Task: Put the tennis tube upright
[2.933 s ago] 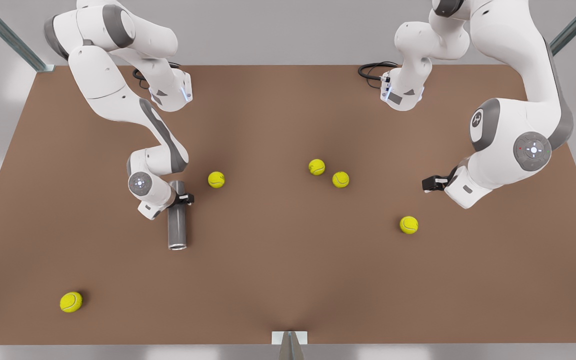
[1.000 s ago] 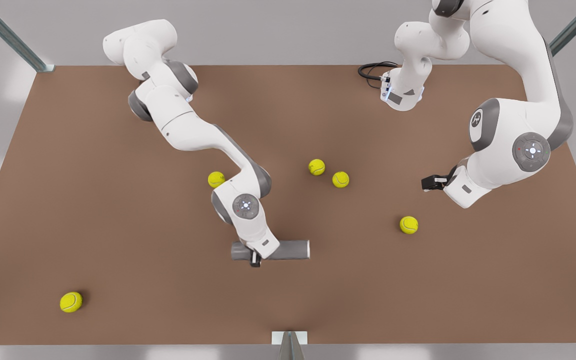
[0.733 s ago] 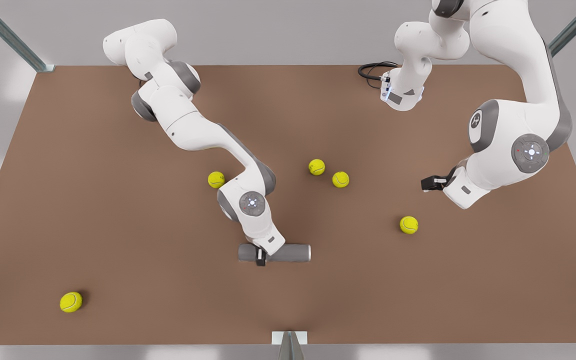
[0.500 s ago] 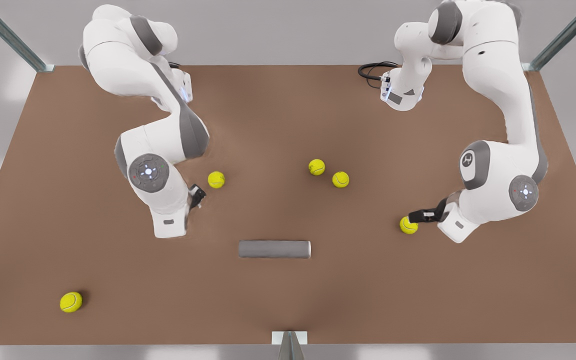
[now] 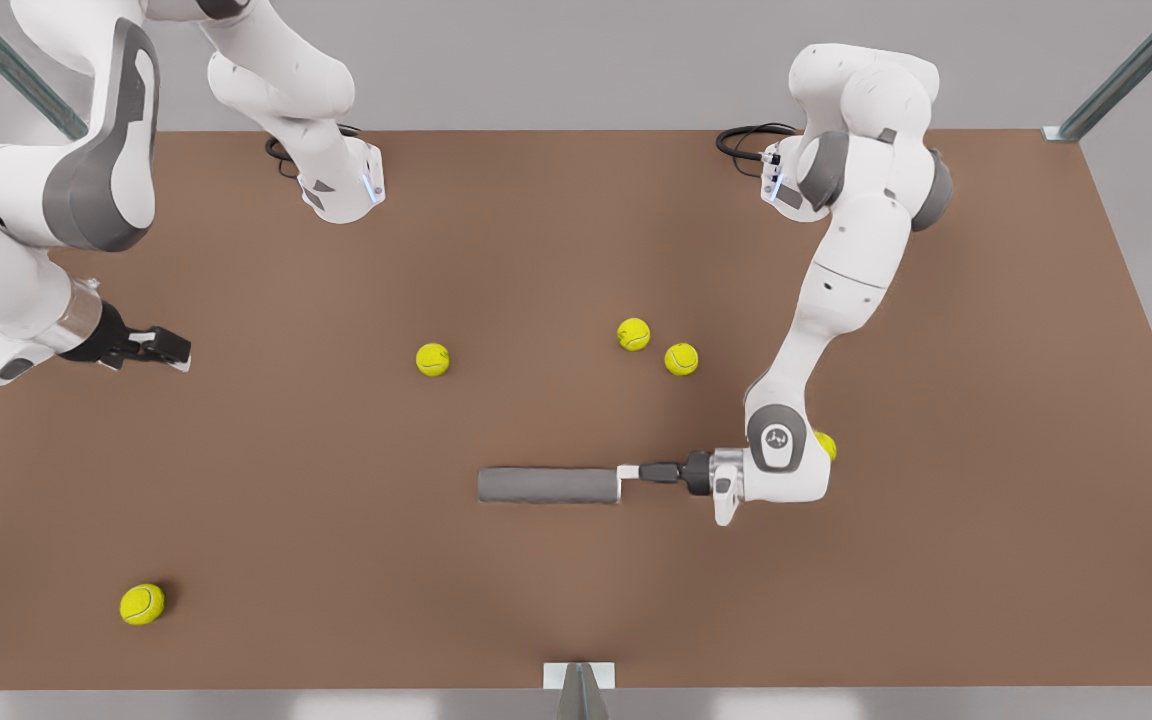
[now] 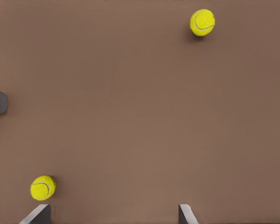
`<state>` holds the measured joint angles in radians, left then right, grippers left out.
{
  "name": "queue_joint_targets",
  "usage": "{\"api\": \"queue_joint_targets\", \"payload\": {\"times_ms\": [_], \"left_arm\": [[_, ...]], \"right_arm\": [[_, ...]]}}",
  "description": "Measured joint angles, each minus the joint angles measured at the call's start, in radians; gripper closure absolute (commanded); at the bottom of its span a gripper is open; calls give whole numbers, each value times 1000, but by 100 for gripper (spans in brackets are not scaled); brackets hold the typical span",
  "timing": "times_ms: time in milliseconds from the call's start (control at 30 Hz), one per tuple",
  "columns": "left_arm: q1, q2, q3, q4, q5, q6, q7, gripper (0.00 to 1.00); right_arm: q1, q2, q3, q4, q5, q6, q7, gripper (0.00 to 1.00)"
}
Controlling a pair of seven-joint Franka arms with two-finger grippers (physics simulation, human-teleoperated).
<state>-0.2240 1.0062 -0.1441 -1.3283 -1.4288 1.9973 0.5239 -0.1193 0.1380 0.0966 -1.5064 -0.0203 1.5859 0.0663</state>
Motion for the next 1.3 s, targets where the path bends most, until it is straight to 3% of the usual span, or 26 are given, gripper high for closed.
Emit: {"api": "queue_joint_targets", "payload": {"times_ms": [533, 967, 1000, 1100, 1200, 1233, 1300], "left_arm": [[-25, 28, -8, 2, 49, 57, 136, 0], [-34, 52, -81, 3, 46, 118, 125, 0], [-34, 52, -85, 3, 46, 121, 126, 2], [-34, 52, -91, 1, 45, 121, 128, 30], [-34, 52, -91, 1, 45, 121, 131, 36], [-34, 52, -91, 1, 45, 120, 133, 45], [-34, 52, -91, 1, 45, 120, 135, 47]], "right_arm": [[14, 41, 6, 75, -83, 28, 46, 0], [9, 53, 6, 75, -83, 26, 37, 0], [9, 55, 6, 75, -83, 26, 37, 0], [10, 55, 7, 75, -84, 26, 37, 0], [10, 57, 6, 75, -83, 26, 37, 0], [11, 57, 6, 75, -83, 26, 37, 0], [11, 58, 6, 75, -83, 26, 37, 0]]}}
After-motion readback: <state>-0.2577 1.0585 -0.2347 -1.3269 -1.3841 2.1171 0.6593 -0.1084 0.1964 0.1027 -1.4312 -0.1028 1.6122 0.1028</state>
